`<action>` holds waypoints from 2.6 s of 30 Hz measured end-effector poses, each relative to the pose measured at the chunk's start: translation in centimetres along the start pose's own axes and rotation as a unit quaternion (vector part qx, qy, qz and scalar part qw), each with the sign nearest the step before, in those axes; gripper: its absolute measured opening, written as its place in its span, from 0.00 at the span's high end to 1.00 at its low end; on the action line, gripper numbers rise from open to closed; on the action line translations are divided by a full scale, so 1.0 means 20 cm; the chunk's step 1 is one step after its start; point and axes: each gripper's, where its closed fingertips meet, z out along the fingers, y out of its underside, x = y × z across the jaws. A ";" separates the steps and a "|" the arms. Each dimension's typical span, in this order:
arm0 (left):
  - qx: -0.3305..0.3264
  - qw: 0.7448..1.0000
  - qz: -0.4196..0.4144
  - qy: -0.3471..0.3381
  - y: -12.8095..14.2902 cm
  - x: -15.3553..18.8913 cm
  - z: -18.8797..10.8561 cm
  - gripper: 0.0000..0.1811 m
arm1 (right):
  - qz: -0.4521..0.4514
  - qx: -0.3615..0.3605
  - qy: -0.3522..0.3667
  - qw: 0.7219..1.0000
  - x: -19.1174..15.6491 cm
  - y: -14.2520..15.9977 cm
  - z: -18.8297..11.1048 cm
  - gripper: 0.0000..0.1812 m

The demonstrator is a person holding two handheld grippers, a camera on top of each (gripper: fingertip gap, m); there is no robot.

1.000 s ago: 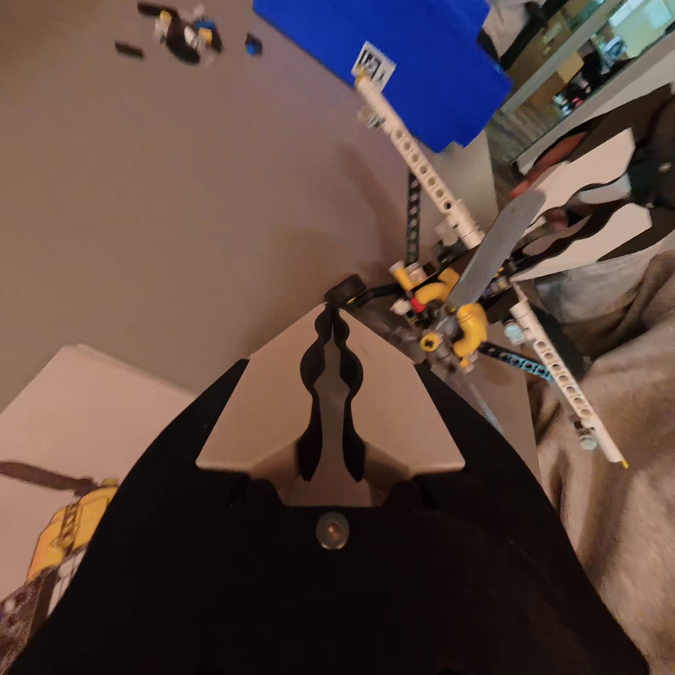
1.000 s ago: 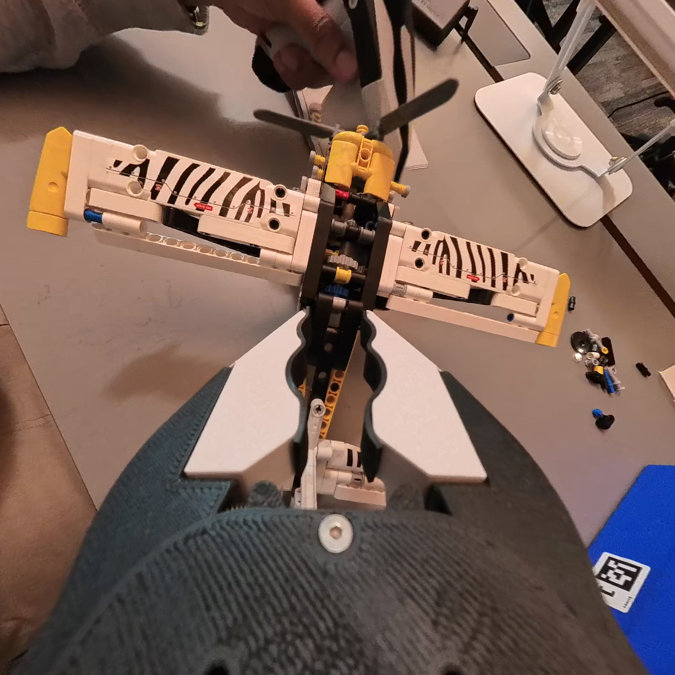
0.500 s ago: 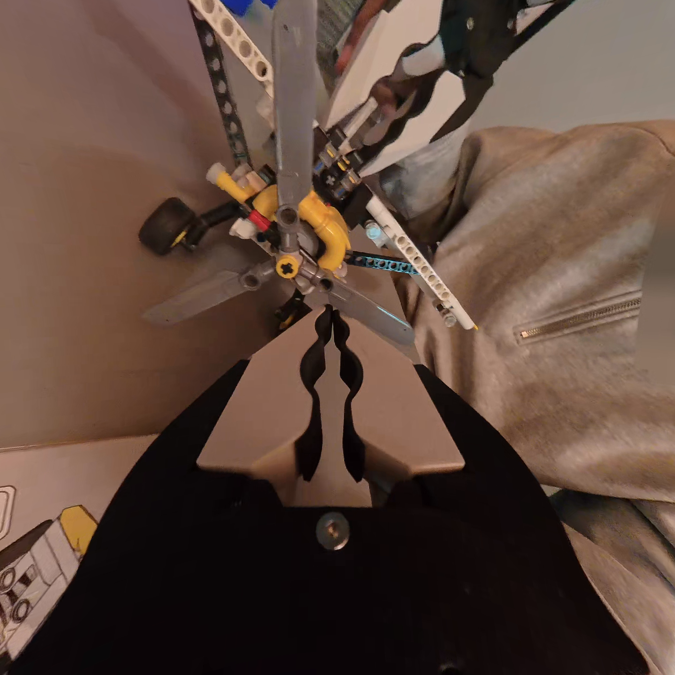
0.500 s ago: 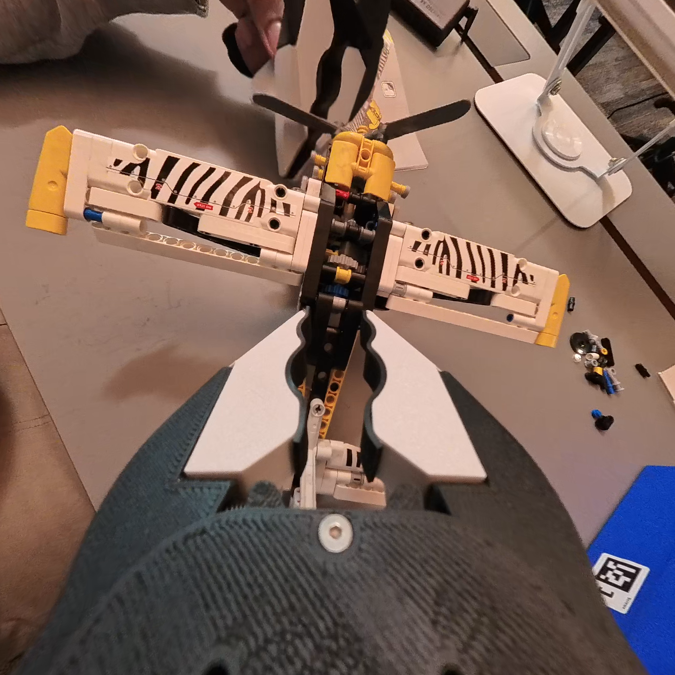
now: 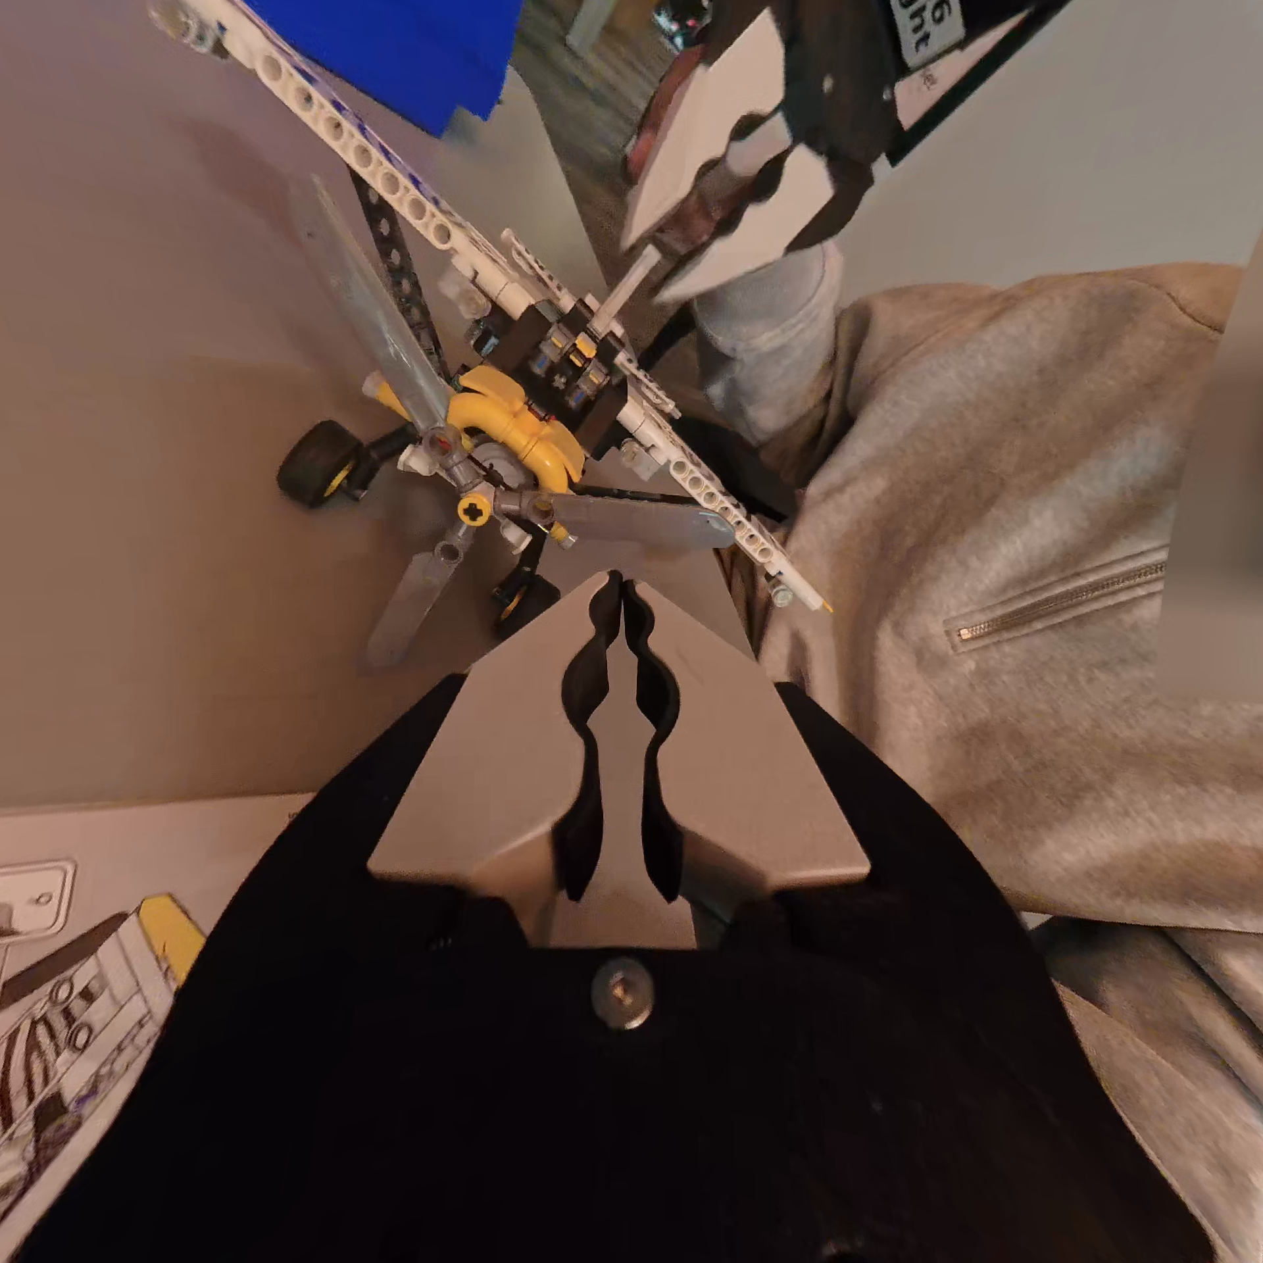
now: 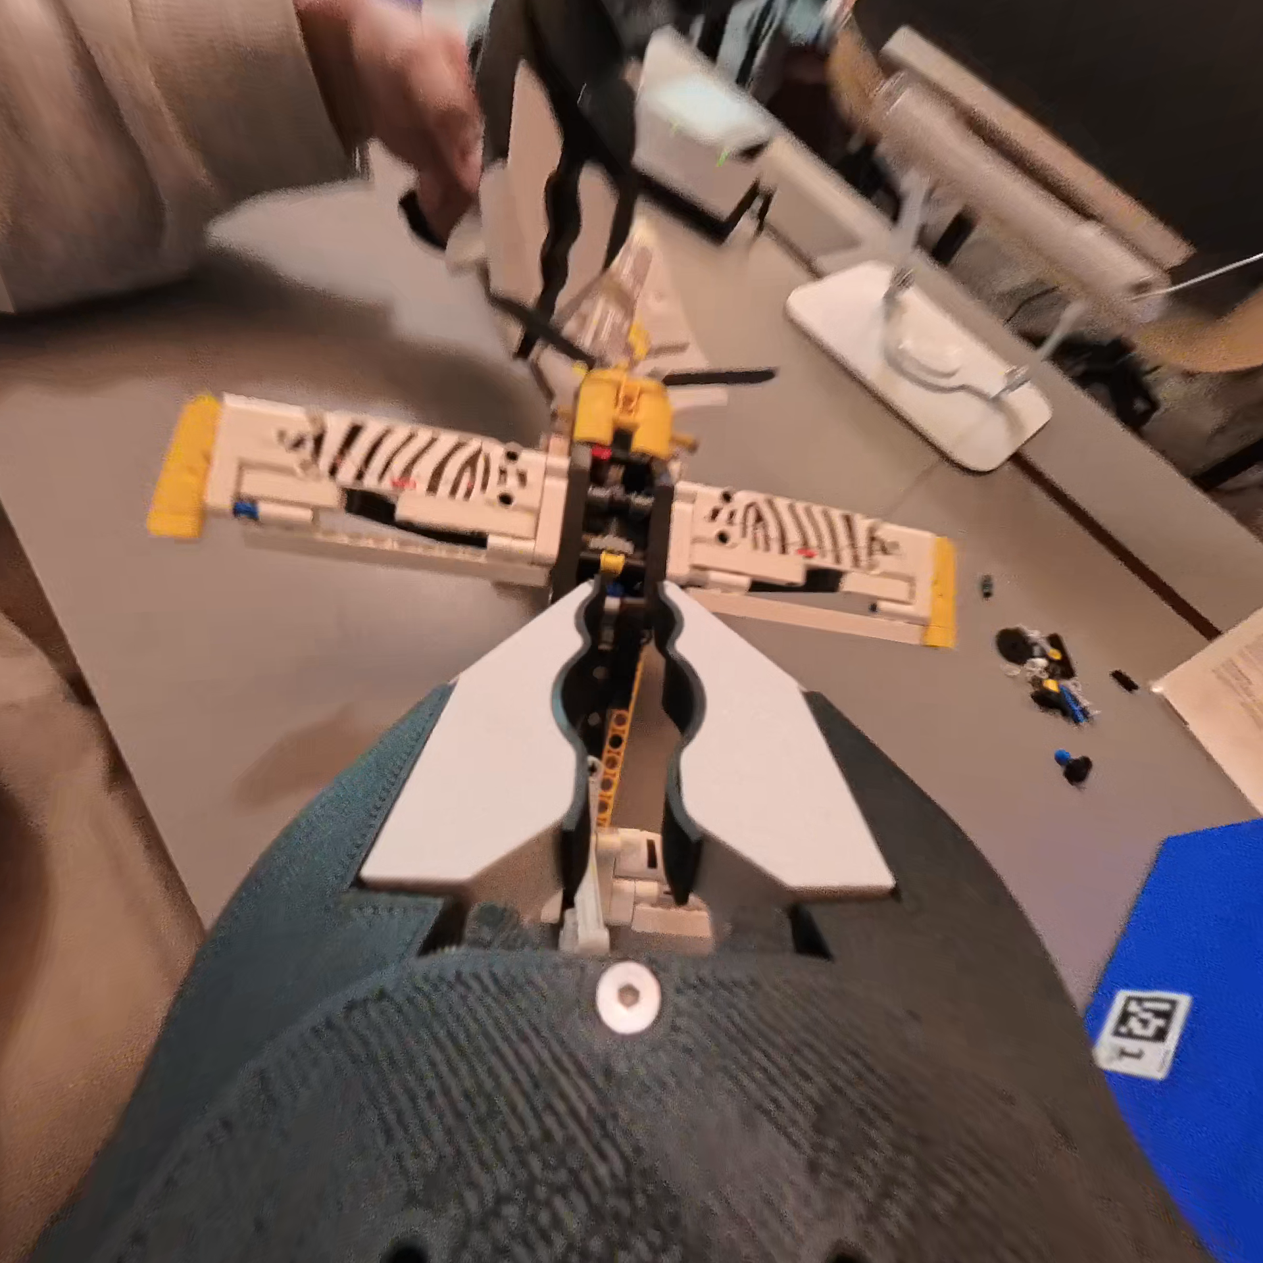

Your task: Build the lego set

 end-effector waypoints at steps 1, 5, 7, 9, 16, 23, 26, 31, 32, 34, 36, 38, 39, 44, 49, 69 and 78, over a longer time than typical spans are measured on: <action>0.004 1.000 0.002 -0.005 -0.01 0.01 -0.02 1.00 | 0.019 0.030 0.010 0.999 0.03 -0.03 -0.05 0.93; 0.030 0.998 0.025 -0.038 -0.07 0.03 -0.08 1.00 | 0.069 0.093 0.066 0.991 0.10 -0.03 -0.23 0.86; 0.056 0.994 0.045 -0.077 -0.13 0.03 -0.13 1.00 | 0.066 0.077 0.088 0.991 0.08 0.04 -0.25 0.84; 0.105 0.984 0.065 -0.126 -0.23 0.05 -0.20 0.98 | 0.052 0.047 0.102 0.992 0.04 0.12 -0.25 0.81; 0.300 0.898 0.148 -0.285 -0.29 0.22 -0.41 0.91 | 0.085 0.155 0.009 0.984 -0.21 0.00 -0.24 0.70; 0.329 0.835 0.176 -0.404 -0.21 0.15 -0.54 0.95 | -0.017 -0.081 0.070 0.994 -0.09 0.13 -0.07 0.75; 0.369 0.839 0.147 -0.372 -0.21 0.12 -0.55 0.95 | -0.041 -0.144 0.050 0.987 -0.03 0.15 0.02 0.81; 0.406 0.850 0.117 -0.313 -0.17 0.15 -0.57 0.95 | 0.023 -0.230 -0.068 0.970 -0.09 0.24 0.18 0.77; 0.417 0.850 0.118 -0.301 -0.16 0.17 -0.60 0.95 | 0.030 -0.226 -0.077 0.971 -0.08 0.22 0.21 0.78; 0.446 0.841 0.118 -0.283 -0.16 0.22 -0.67 0.95 | 0.036 -0.220 -0.090 0.971 -0.08 0.19 0.26 0.79; 0.479 0.826 0.121 -0.271 -0.16 0.27 -0.75 0.95 | 0.036 -0.219 -0.098 0.970 -0.08 0.16 0.32 0.79; 0.508 0.812 0.125 -0.259 -0.16 0.32 -0.82 0.95 | 0.029 -0.218 -0.102 0.970 -0.07 0.12 0.38 0.80; 0.518 0.807 0.129 -0.255 -0.15 0.35 -0.84 0.96 | 0.021 -0.219 -0.102 0.970 -0.07 0.11 0.41 0.80; 0.507 0.808 0.146 -0.262 -0.14 0.38 -0.85 0.93 | -0.046 -0.231 -0.101 0.967 -0.07 0.07 0.50 0.80; 0.470 0.824 0.164 -0.271 -0.13 0.38 -0.78 0.92 | -0.030 -0.207 -0.164 0.964 -0.07 0.12 0.38 0.81; 0.450 0.840 0.146 -0.265 -0.12 0.31 -0.72 0.92 | -0.008 -0.231 -0.128 0.965 -0.07 0.26 -0.02 0.71; 0.440 0.845 0.137 -0.272 -0.10 0.27 -0.69 0.92 | 0.017 -0.300 -0.125 0.945 -0.09 0.41 0.10 0.77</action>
